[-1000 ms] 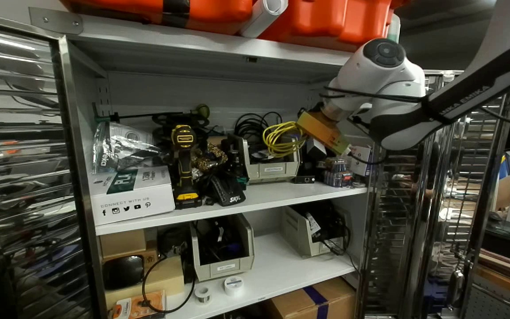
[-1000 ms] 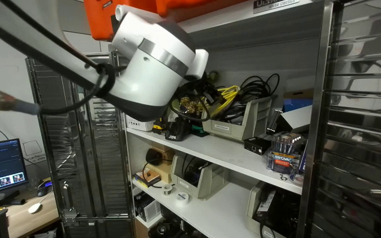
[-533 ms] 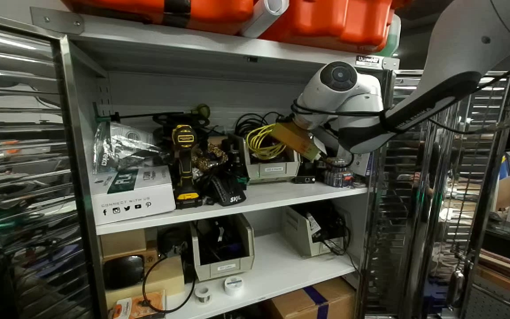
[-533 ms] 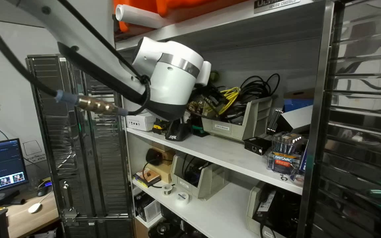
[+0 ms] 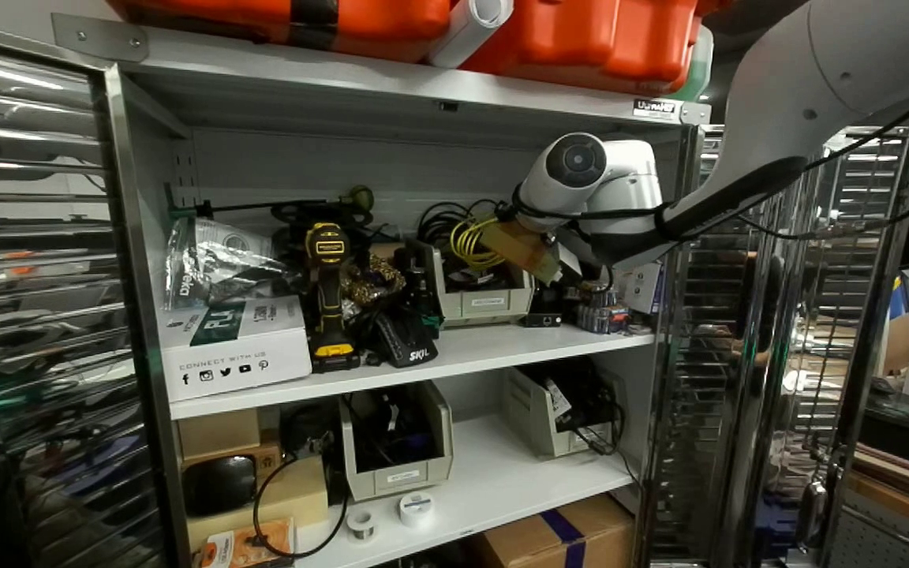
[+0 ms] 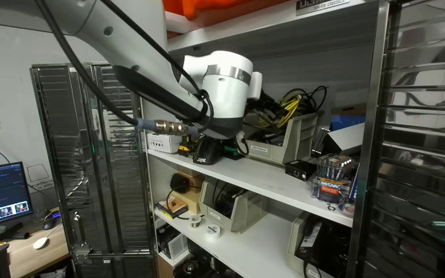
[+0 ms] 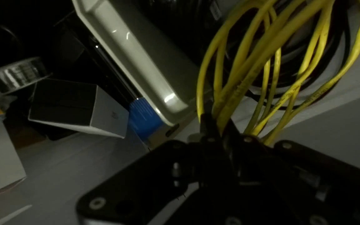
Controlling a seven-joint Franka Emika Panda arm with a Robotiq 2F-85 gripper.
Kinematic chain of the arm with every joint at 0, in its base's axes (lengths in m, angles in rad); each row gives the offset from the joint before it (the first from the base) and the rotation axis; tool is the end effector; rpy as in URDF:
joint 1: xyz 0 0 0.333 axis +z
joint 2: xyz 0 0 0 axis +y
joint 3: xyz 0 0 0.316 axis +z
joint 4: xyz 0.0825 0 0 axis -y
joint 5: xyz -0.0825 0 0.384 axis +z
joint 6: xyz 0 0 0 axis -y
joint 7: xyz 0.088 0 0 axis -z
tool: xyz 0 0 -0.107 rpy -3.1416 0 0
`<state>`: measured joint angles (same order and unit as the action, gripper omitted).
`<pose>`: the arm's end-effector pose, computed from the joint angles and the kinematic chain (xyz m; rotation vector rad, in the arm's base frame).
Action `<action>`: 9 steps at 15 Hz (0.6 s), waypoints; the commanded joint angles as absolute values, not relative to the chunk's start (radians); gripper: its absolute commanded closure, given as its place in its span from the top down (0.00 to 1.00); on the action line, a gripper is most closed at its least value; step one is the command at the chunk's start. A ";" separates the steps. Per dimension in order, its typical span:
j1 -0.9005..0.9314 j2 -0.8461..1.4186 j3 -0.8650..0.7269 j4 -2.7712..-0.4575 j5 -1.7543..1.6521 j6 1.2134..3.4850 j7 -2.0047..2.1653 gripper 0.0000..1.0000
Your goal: Put the yellow cable on the storage box
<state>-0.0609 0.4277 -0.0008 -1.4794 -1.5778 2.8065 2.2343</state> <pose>0.7200 0.0036 0.4942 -2.2042 1.1434 -1.7998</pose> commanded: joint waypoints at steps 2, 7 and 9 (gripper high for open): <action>-0.038 0.576 0.007 -1.332 -1.568 2.756 2.225 0.05; -0.046 0.605 0.043 -1.295 -1.505 2.786 2.165 0.32; -0.043 0.570 0.041 -1.320 -1.514 2.788 2.178 0.38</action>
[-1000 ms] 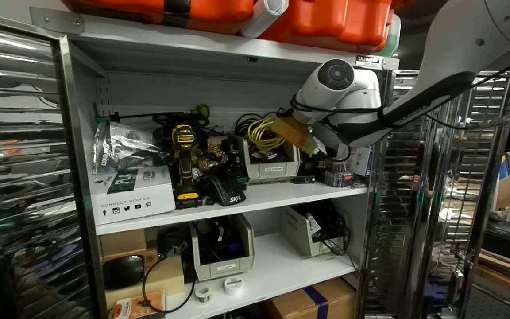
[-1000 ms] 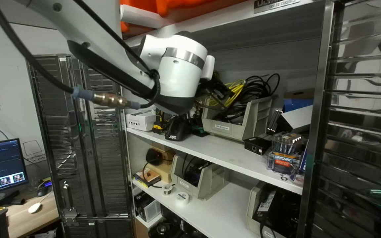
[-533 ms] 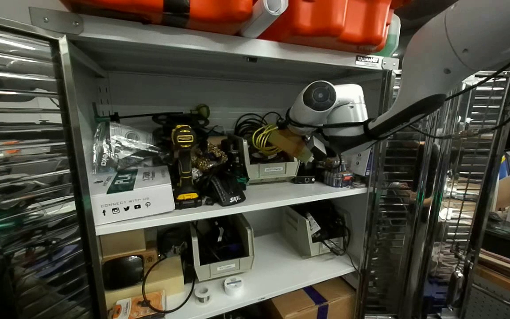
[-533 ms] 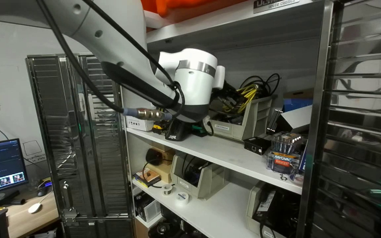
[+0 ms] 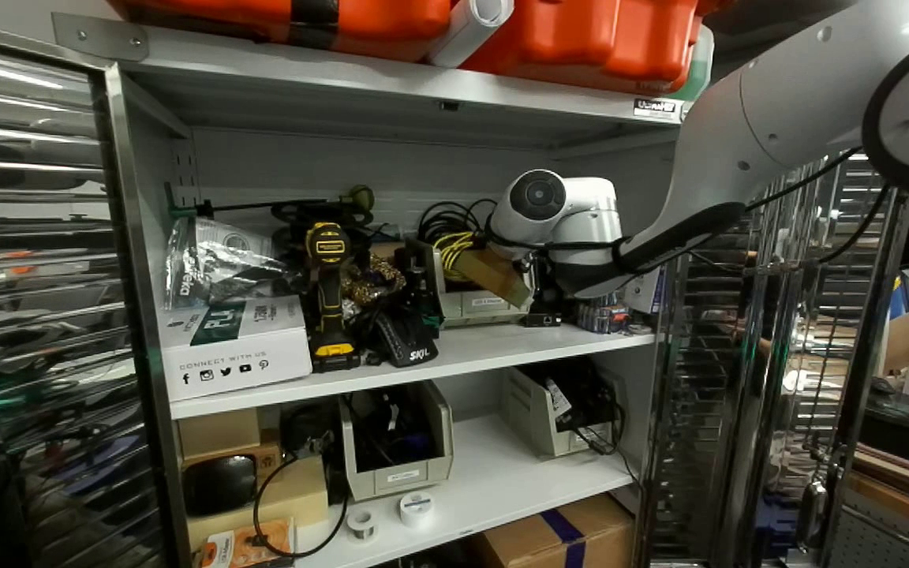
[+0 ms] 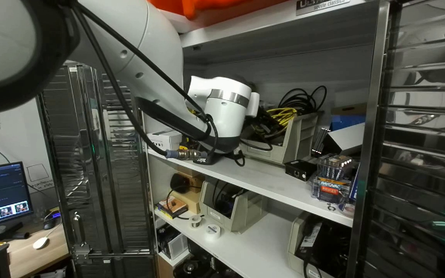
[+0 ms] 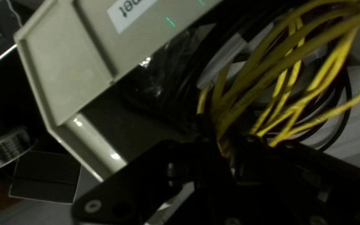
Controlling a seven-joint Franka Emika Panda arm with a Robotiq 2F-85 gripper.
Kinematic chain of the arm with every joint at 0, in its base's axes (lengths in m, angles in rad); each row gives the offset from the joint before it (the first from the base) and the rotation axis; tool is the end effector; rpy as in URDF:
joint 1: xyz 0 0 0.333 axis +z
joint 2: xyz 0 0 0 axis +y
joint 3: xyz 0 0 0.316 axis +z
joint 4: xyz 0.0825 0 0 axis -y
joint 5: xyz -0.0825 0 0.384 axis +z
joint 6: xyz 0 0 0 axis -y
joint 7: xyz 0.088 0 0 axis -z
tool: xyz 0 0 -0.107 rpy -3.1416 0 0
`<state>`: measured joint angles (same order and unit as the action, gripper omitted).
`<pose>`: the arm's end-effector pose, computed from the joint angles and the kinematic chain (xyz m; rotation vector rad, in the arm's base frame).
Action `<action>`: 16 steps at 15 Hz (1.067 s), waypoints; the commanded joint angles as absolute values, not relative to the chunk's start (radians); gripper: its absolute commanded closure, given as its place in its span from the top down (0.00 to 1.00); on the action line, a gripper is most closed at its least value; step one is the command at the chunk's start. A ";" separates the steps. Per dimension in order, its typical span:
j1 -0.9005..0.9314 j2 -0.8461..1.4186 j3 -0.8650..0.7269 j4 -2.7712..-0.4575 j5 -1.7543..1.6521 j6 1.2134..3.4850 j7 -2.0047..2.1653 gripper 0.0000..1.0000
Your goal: Put the yellow cable on the storage box
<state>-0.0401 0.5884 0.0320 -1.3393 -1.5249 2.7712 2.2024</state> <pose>0.7571 0.0310 0.4500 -2.2254 1.1578 -1.7405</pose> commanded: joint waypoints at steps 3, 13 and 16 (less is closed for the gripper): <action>-0.042 0.512 0.036 -1.367 -1.536 2.789 2.194 0.63; -0.276 0.274 0.314 -1.825 -0.877 2.828 1.565 1.00; -0.468 0.246 0.559 -1.912 -0.620 2.775 1.324 0.99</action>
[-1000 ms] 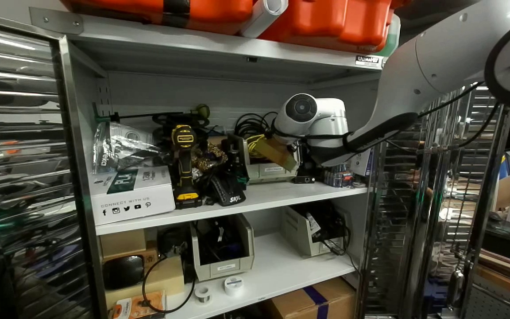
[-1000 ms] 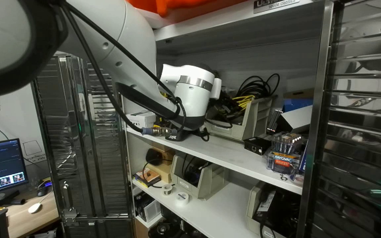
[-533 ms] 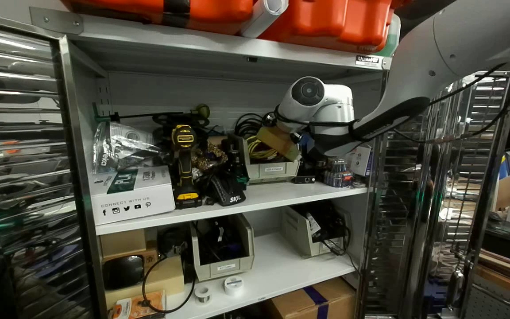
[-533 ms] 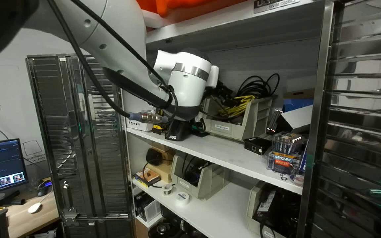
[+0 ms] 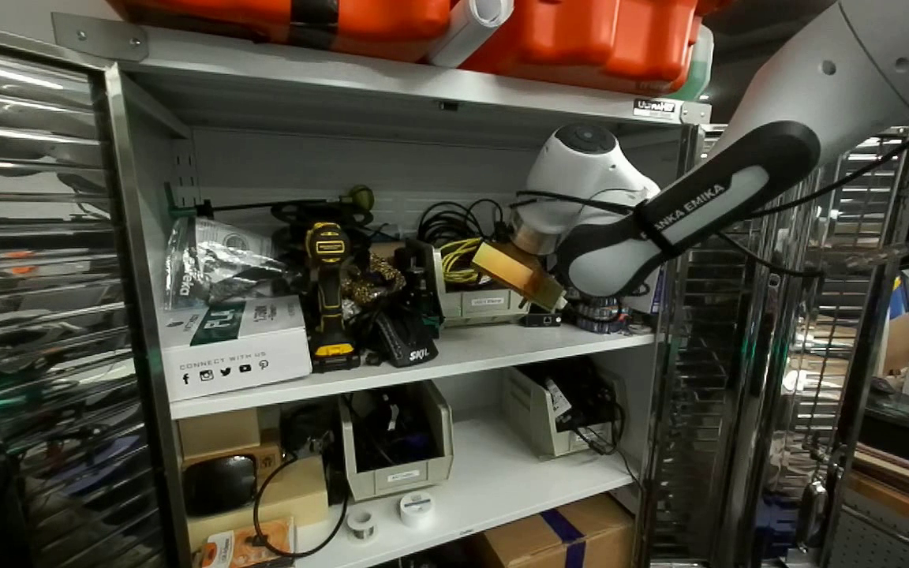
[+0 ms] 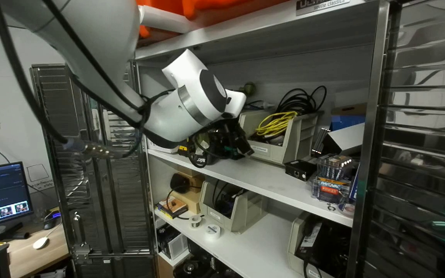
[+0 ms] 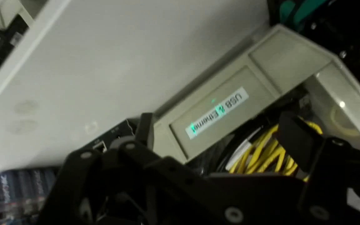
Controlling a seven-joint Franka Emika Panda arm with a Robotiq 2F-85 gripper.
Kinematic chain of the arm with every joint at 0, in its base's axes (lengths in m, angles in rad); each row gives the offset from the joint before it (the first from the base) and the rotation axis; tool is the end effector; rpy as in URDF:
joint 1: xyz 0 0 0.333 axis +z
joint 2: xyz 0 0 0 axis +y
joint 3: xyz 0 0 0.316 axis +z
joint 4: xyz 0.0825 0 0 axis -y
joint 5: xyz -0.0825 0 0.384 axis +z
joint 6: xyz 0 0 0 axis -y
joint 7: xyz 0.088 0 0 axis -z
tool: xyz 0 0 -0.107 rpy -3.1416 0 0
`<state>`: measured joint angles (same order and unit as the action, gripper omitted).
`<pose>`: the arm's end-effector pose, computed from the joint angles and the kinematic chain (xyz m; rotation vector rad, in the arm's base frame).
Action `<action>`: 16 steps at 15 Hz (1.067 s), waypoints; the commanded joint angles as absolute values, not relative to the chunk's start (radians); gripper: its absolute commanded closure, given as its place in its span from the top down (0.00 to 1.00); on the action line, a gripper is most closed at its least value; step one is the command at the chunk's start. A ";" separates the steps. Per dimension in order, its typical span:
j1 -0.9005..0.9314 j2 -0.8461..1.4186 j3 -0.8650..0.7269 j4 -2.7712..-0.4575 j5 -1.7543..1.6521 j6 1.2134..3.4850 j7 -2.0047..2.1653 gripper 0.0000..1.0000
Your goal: Put the yellow cable on the storage box
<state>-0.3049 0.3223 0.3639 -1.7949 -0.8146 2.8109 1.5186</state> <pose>0.6738 0.0498 0.4552 -2.4906 1.1131 -1.1341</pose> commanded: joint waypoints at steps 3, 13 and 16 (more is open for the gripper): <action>-0.639 0.269 0.801 -1.886 -0.363 2.649 1.083 1.00; -0.902 0.139 0.976 -1.801 0.268 2.029 0.514 1.00; -0.940 0.134 0.992 -1.783 0.287 1.990 0.482 1.00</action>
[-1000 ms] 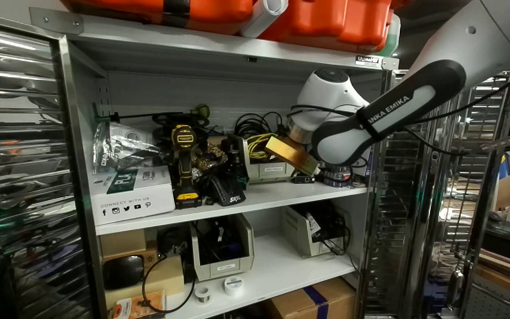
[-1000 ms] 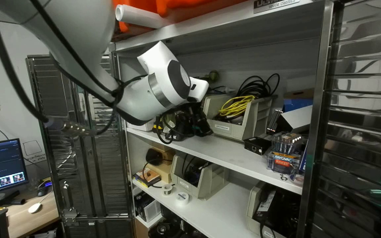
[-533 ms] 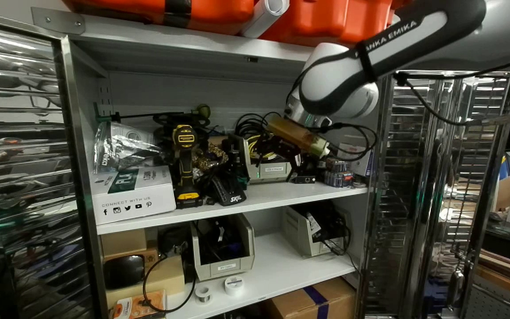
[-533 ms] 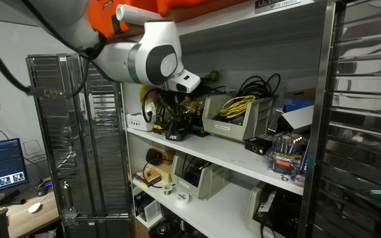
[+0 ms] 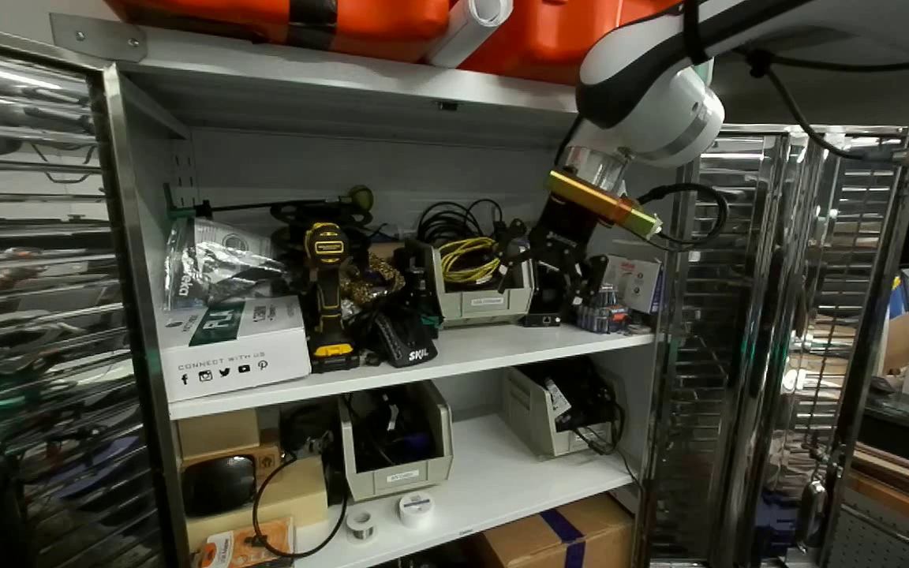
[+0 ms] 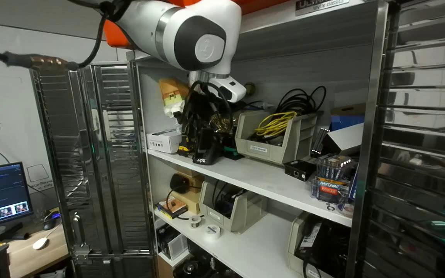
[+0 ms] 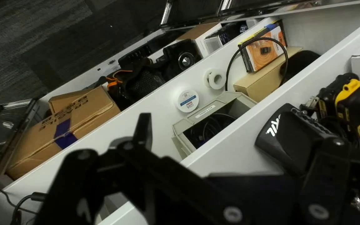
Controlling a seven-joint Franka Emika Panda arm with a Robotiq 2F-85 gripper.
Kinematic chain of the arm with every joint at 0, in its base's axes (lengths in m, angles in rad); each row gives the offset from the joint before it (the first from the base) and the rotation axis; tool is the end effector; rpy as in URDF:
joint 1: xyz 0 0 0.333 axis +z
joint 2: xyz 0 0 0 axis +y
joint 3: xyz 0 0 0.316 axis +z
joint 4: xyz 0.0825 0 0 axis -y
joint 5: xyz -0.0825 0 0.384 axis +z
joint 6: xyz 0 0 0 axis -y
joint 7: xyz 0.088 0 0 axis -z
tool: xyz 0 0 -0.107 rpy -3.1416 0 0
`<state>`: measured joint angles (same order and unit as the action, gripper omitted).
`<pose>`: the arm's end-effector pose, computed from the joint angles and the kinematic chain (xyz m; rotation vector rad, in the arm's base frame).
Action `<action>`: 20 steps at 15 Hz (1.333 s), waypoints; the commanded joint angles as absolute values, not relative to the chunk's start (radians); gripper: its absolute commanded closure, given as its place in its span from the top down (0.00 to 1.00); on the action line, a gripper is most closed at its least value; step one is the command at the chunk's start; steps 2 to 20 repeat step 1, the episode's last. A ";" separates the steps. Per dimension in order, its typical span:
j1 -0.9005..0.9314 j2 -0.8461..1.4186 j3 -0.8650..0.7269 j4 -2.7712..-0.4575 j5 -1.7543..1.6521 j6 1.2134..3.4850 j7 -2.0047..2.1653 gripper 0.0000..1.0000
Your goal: Put the yellow cable on the storage box
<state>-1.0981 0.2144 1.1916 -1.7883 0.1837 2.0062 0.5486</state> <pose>0.6010 0.0262 0.5131 -2.6483 0.7382 -0.0119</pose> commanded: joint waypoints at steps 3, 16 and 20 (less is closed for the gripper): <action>-0.941 0.134 0.992 -1.781 0.288 1.989 0.480 1.00; -0.941 0.134 0.992 -1.781 0.288 1.989 0.480 1.00; -0.941 0.134 0.992 -1.781 0.288 1.989 0.480 1.00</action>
